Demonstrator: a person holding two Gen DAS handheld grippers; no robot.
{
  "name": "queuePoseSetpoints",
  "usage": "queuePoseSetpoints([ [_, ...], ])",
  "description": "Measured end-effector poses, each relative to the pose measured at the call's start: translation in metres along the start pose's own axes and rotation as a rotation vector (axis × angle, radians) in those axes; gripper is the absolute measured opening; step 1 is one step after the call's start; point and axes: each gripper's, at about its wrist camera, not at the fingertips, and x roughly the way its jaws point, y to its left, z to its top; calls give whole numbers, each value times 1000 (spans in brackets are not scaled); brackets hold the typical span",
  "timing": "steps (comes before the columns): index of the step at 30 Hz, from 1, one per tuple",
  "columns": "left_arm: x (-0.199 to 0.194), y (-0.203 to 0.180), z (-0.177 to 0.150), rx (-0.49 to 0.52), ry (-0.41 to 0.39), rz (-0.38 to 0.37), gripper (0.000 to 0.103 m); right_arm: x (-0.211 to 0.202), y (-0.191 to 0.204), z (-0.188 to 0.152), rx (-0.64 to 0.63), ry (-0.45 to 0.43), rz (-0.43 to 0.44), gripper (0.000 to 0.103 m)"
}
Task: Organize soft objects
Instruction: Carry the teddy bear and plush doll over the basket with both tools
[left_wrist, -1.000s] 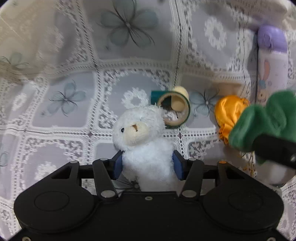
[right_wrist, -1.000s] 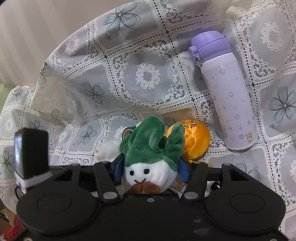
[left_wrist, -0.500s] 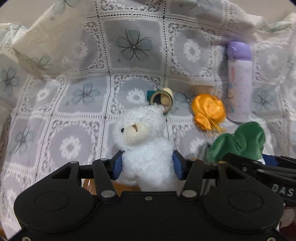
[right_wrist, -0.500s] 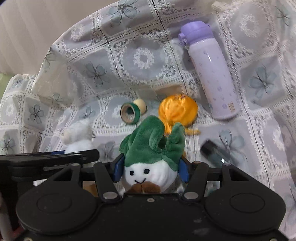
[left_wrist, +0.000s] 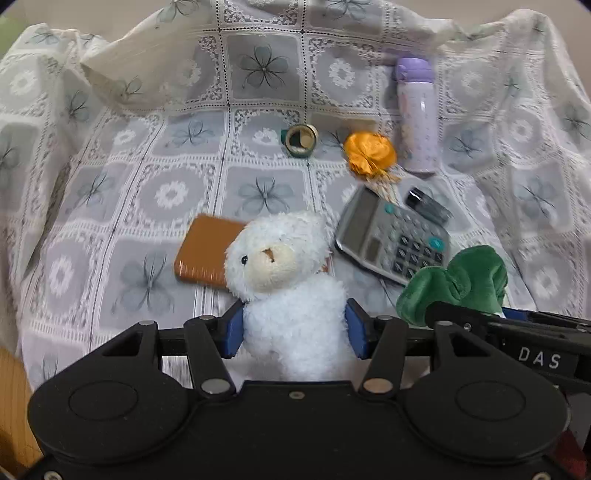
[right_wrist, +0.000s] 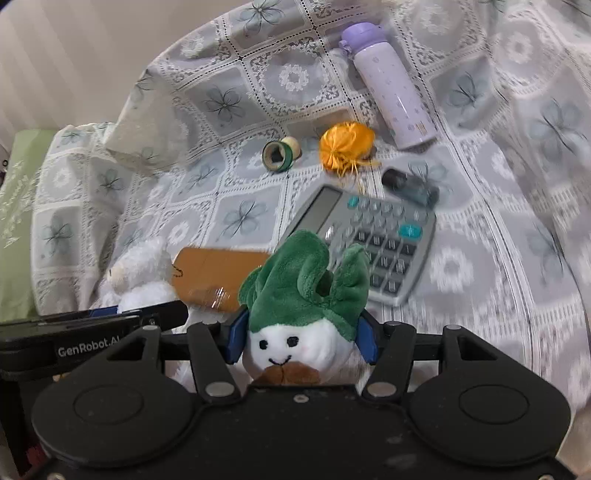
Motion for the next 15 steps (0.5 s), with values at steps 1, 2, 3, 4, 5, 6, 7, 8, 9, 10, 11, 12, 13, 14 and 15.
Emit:
queuePoseSetpoints([
  [1,-6,-1,-6,0,-2,-3,53,-8,-1,-8,11,0,6,58],
  [2,-13,-2,-14,-1,-3,-6,53,-14,-1,-16,19,0,9,58],
  [3,-19,-2,-20,0,-3,-8,53,-20,-1,-24,23,0,10,58],
  [4,-25,-3,-27,1,-4,-11,53,-26,-1,-32,26,1,8,58],
  [5,-31,-4,-35,4,-5,-10,53,-32,-1,-40,27,0,4,58],
  [6,-36,-5,-42,11,-7,-8,53,-38,0,-48,28,-2,2,58],
  [7,-40,-6,-49,19,-10,-6,53,-44,-1,-56,30,-6,3,58],
  [8,-45,-8,-56,25,-14,-5,53,-50,-1,-62,33,-8,6,58],
  [9,-50,-9,-64,31,-18,-6,53,-53,-1,-66,37,-10,7,58],
  [10,-54,-10,-70,34,-18,-9,53,-59,-1,-73,42,-12,10,58],
  [11,-58,-11,-75,33,-17,-15,53,-65,-2,-80,47,-17,12,58],
  [12,-61,-12,-82,30,-14,-25,53,-70,-2,-86,52,-22,13,58],
  [13,-64,-13,-88,26,-11,-31,53,-75,-3,-92,60,-28,14,58],
  [14,-66,-14,-93,26,-9,-36,53,-79,-4,-97,67,-33,14,58],
  [15,-67,-15,-98,26,-7,-38,53,-83,-5,-101,73,-38,14,58],
])
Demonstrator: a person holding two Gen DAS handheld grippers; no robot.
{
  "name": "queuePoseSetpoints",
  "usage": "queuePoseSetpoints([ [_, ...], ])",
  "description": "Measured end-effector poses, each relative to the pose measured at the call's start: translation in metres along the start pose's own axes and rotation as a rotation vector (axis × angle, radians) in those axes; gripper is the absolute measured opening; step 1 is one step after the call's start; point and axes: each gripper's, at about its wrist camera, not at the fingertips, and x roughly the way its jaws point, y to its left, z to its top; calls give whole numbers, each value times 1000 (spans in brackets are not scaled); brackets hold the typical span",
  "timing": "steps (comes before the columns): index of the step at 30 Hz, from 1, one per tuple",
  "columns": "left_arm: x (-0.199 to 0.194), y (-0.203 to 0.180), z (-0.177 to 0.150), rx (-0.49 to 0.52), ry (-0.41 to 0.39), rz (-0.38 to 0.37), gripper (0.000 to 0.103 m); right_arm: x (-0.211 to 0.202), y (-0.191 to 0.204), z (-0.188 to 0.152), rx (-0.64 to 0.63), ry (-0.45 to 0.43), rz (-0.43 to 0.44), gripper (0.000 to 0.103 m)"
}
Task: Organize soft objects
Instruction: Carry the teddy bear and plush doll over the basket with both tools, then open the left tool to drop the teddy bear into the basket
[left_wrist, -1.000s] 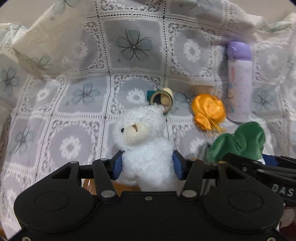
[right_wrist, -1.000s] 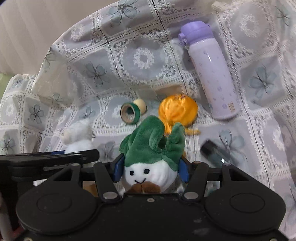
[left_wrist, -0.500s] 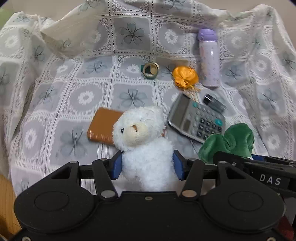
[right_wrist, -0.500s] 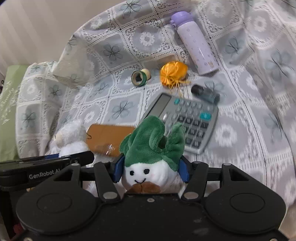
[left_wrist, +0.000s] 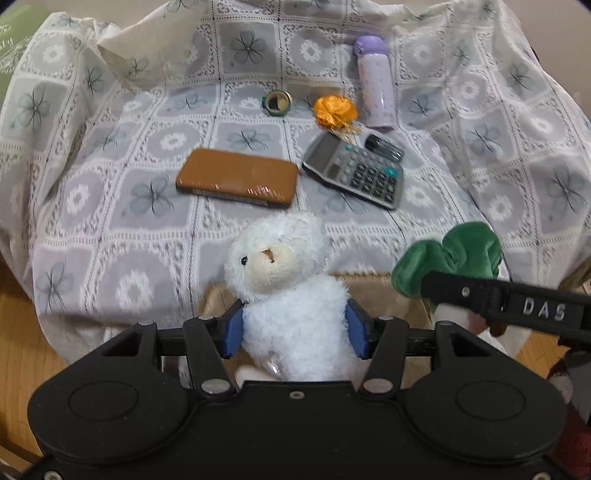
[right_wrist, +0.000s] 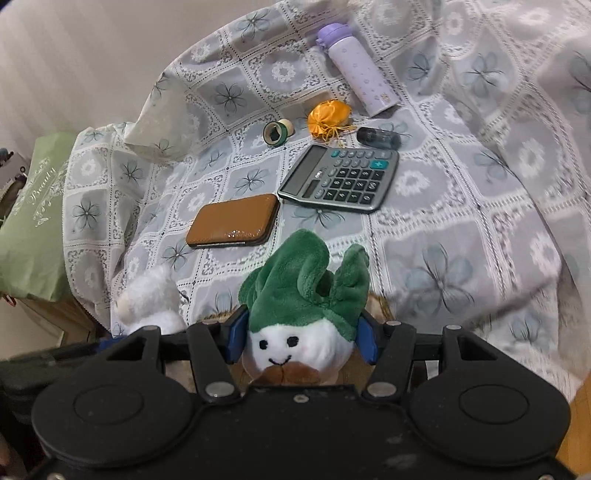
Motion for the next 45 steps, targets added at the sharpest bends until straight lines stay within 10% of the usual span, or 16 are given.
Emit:
queuePoseSetpoints([
  [18,-6,-19,-72,-22,53,-46,54,-45,-11,-54,1,-68,-103,58],
  [45,-9,-12,-73,-55,19,-10,77,-41,-12,-60,4,-21,-106,58],
])
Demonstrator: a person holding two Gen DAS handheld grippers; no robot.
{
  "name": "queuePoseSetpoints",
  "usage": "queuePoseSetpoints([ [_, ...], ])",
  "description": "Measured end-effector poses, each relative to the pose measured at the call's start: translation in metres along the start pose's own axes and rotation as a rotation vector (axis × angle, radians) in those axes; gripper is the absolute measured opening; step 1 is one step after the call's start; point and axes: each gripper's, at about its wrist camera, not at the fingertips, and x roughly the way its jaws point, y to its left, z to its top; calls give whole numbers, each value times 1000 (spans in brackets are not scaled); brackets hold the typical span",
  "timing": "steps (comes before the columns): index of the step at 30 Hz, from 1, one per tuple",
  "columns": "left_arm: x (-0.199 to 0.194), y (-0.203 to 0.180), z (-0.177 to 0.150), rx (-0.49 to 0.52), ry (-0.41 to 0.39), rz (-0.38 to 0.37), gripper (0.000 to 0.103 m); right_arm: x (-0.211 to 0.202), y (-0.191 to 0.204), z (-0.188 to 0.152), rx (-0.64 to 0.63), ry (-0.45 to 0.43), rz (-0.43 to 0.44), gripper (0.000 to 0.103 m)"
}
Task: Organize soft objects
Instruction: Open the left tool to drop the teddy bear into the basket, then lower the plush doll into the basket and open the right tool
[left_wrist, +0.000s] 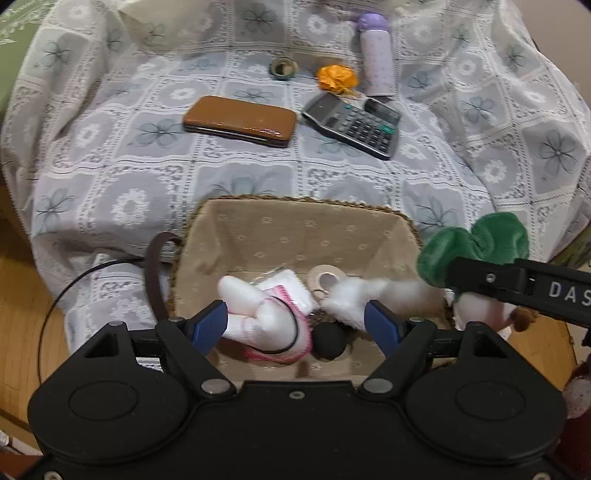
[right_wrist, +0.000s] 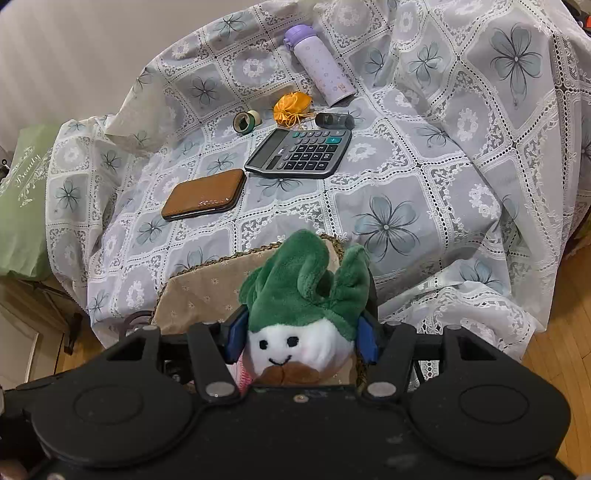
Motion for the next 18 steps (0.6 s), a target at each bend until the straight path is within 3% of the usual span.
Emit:
queuePoseSetpoints([
  [8,-8,14,-2,-56,-27,102,77,1,3,1,-18,11,7,58],
  [14,-20,21,-2,-91,-93,194,79,3,20,1,-115,24,54,59],
  [18,-21,27,-2,-110,-104,214,79,3,28,1,-154,34,81,61],
])
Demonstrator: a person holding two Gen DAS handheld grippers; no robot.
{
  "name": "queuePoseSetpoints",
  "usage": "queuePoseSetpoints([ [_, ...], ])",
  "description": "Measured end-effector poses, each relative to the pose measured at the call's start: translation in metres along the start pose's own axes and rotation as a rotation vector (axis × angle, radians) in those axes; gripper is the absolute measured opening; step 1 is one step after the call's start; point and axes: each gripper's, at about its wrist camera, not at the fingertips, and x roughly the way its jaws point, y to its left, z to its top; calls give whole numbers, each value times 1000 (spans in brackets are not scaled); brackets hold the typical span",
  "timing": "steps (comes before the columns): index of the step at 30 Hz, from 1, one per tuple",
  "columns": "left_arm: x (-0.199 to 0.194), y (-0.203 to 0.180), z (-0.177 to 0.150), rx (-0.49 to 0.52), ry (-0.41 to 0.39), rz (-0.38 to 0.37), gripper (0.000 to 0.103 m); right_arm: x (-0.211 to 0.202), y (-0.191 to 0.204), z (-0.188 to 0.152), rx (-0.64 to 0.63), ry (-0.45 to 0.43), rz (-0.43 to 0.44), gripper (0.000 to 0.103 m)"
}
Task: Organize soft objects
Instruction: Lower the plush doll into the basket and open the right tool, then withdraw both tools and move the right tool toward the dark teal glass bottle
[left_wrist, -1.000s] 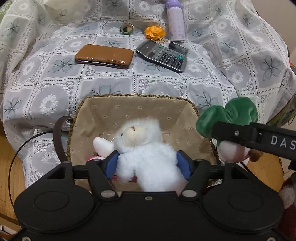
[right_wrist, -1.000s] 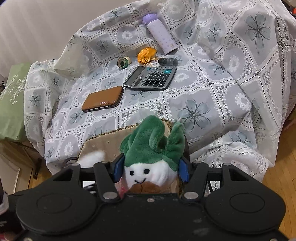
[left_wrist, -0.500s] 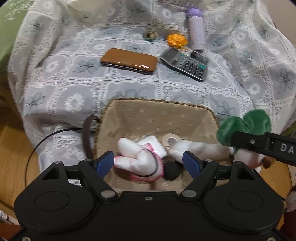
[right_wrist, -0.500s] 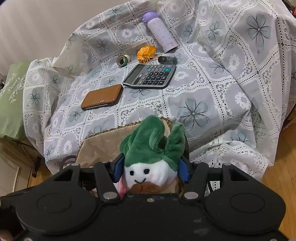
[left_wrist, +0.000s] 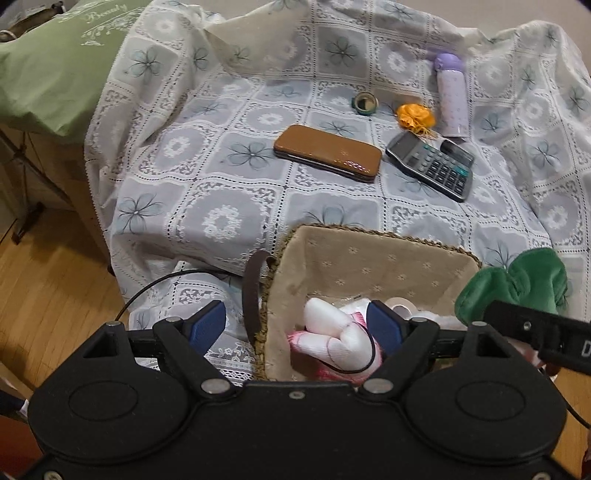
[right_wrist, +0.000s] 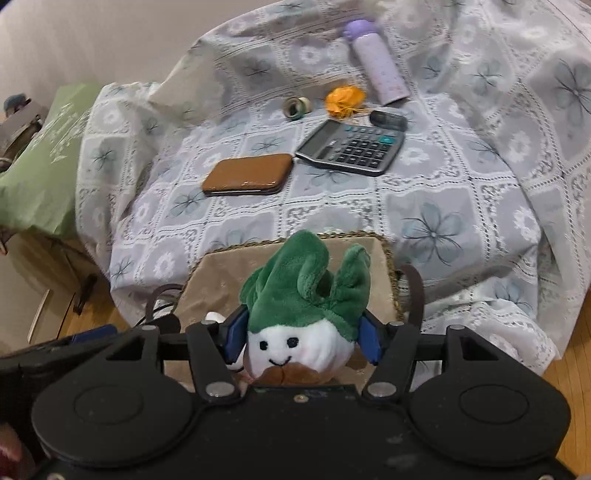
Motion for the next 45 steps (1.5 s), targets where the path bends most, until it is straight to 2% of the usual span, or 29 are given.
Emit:
queuePoseSetpoints([
  [4,0,4,0,-13,3,-2,79,-4,1,0,-5,-18,3,64],
  [23,5,-2,-3,20,37,-23,80,-2,-9,-3,63,-6,-21,65],
  [32,4,-2,-3,24,33,-22,80,-11,-11,0,81,-93,-42,68],
  [38,8,-9,2,70,23,-21,80,2,-9,13,25,-114,-112,69],
  [45,21,-26,30,83,-13,-27,80,9,-17,54,24,-178,-168,71],
])
